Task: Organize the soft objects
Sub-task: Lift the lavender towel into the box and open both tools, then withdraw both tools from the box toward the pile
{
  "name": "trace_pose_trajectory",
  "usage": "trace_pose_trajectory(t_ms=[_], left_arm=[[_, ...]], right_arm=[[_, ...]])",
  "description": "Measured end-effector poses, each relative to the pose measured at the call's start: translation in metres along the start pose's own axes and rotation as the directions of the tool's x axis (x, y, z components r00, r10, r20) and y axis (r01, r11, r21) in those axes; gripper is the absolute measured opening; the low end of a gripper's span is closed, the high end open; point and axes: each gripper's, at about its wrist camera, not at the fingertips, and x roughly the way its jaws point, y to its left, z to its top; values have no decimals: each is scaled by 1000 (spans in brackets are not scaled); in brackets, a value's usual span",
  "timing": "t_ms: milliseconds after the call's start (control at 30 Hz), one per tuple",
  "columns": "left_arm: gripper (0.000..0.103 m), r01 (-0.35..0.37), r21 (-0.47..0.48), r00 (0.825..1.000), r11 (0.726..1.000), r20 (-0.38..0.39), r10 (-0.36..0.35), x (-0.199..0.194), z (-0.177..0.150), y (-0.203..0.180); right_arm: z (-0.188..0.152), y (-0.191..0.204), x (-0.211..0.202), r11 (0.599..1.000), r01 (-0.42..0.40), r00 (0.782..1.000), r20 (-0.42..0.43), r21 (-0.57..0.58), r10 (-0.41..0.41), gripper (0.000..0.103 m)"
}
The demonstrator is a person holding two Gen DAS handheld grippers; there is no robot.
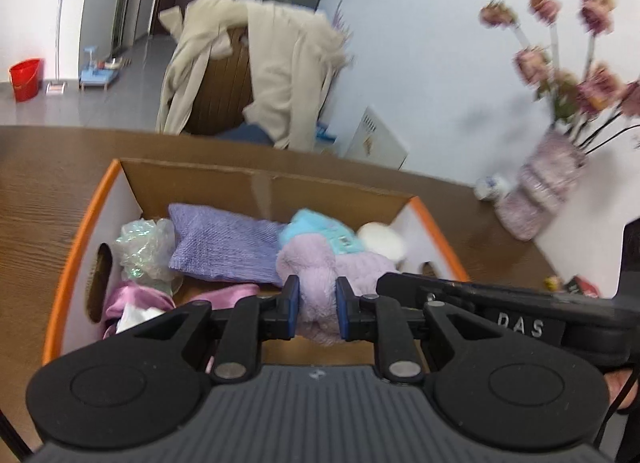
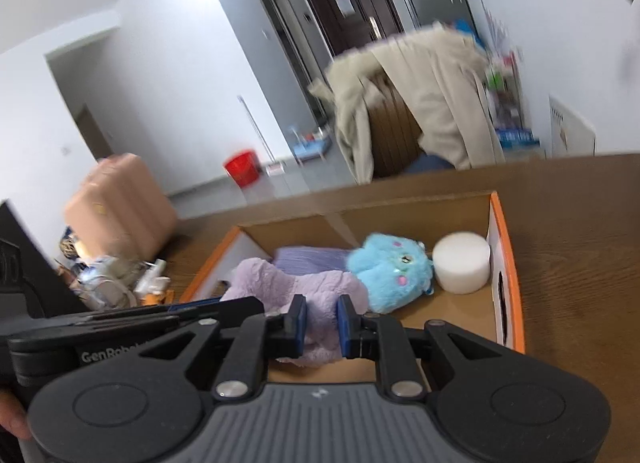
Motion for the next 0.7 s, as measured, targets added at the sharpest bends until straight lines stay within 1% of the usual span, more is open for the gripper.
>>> trace_pose_trajectory(t_ms=[67,133,200,300,367,400,467,533,567,633,700], left_arm=[[20,-46,24,999,999,-16,46,16,0,3],[22,-62,44,997,997,-42,63,28,-3,5],[22,-90,63,994,994,-50,93,35,-7,6],[27,-100,67,994,993,-46,103,32,-8,8],[34,-95,69,995,993,-27,97,23,-8,8],[36,-93,75,995,993,-13,94,17,-8,6],[37,-96,92,995,991,22,94,0,-6,2],[39,-107,111,993,988,59,101,-20,-5,-4],[41,-110,116,992,987,74,102,-29,-4,-6],[42,-120,126,988,985,112,106,-55,-5,-13],[47,-113,147,986,983,139,92,-78,-10,-21]], right_arm=[[8,-12,27,999,16,999,-44,41,-14,16],[11,-19,48,997,24,996,-88,73,-17,17],[9,-18,62,997,53,993,-106,60,-46,19],[3,-13,73,997,62,990,-127,39,-57,20],[2,-13,74,997,68,990,-129,37,-63,25],[3,-13,73,996,75,990,-124,39,-70,27],[6,-13,62,996,85,992,-98,31,-81,30],[10,-11,45,997,78,995,-72,30,-76,33],[12,-9,35,997,72,996,-57,18,-71,32],[14,-3,12,997,71,997,-18,-6,-71,33],[15,4,-16,997,68,997,23,-35,-67,38]])
